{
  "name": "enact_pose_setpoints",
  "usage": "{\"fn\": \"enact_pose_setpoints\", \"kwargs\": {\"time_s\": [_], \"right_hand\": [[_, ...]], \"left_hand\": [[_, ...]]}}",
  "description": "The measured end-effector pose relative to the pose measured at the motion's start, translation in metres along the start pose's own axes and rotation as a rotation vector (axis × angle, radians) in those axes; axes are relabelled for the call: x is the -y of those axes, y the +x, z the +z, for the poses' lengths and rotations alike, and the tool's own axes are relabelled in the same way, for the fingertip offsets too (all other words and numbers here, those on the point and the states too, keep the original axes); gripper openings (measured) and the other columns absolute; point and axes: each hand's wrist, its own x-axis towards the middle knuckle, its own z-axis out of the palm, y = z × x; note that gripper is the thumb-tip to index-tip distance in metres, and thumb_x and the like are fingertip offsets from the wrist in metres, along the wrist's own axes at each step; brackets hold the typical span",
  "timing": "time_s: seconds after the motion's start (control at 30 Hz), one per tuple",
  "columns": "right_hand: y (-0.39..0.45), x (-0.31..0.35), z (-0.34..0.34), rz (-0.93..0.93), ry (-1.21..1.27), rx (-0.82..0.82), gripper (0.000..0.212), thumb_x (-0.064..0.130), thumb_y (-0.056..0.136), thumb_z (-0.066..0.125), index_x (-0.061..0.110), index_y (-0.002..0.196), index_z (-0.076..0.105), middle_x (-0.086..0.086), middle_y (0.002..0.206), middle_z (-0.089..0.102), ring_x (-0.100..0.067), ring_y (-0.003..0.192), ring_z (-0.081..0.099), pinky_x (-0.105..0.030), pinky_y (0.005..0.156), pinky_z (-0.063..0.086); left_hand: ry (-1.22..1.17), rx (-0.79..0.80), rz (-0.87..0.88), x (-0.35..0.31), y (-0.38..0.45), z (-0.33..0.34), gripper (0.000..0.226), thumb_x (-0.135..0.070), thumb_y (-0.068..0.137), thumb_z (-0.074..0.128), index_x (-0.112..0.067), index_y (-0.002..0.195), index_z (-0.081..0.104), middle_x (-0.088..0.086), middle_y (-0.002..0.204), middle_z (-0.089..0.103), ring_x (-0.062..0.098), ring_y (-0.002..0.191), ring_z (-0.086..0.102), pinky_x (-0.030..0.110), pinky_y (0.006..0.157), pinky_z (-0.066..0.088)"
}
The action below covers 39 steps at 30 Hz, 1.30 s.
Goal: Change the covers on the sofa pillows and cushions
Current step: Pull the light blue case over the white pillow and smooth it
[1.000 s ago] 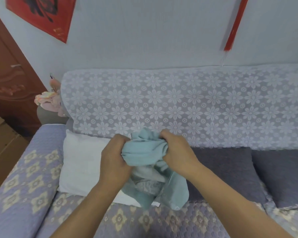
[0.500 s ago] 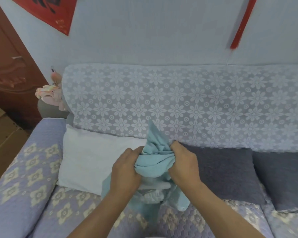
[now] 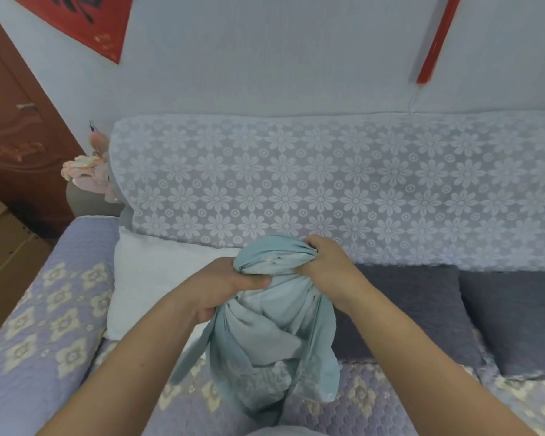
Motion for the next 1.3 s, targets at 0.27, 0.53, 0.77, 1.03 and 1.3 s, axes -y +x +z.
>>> {"fn": "enact_pose_setpoints", "kwargs": {"time_s": [0.27,0.53,0.77,1.03,1.3], "right_hand": [[-0.001,-0.008,0.019,0.013,-0.002,0.003,0.018,0.017,0.09,0.071,0.011,0.106,0.066,-0.007,0.102,0.071,-0.017,0.092,0.065,-0.025,0.074,0.049],[0.001,-0.015,0.013,0.065,-0.058,0.237,0.035,0.028,0.08,0.08,0.014,0.111,0.071,0.003,0.104,0.075,-0.017,0.102,0.069,-0.036,0.093,0.054],[0.004,-0.014,0.005,0.171,0.045,0.201,0.012,0.015,0.089,0.072,0.014,0.1,0.076,-0.003,0.097,0.076,-0.02,0.094,0.07,-0.031,0.084,0.056],[0.007,-0.023,0.018,0.353,0.539,0.21,0.038,0.003,0.075,0.073,0.006,0.112,0.075,-0.017,0.115,0.073,-0.035,0.113,0.066,-0.053,0.106,0.047],[-0.005,-0.024,0.031,0.296,0.461,0.322,0.028,-0.005,0.092,0.058,-0.001,0.117,0.07,-0.019,0.115,0.072,-0.031,0.11,0.069,-0.047,0.104,0.05]], "left_hand": [[0.59,-0.386,0.067,0.015,0.009,0.024,0.023,-0.043,0.085,0.071,-0.021,0.077,0.069,-0.003,0.076,0.07,0.016,0.076,0.065,0.03,0.065,0.048],[-0.304,-0.209,0.03,0.016,-0.008,0.02,0.024,-0.002,0.093,0.065,-0.006,0.115,0.073,0.014,0.11,0.076,0.031,0.102,0.073,0.044,0.09,0.059],[-0.711,-0.009,-0.172,0.021,-0.021,0.03,0.038,0.003,0.091,0.048,0.007,0.122,0.068,0.025,0.124,0.069,0.04,0.109,0.069,0.049,0.094,0.051],[-0.488,-0.016,-0.143,0.025,-0.021,0.028,0.039,-0.013,0.089,0.065,0.001,0.125,0.069,0.021,0.122,0.071,0.037,0.115,0.067,0.047,0.099,0.053],[-0.455,-0.229,-0.151,0.036,-0.015,0.019,0.027,-0.008,0.097,0.061,0.002,0.122,0.068,0.021,0.116,0.073,0.036,0.111,0.069,0.05,0.101,0.052]]}}
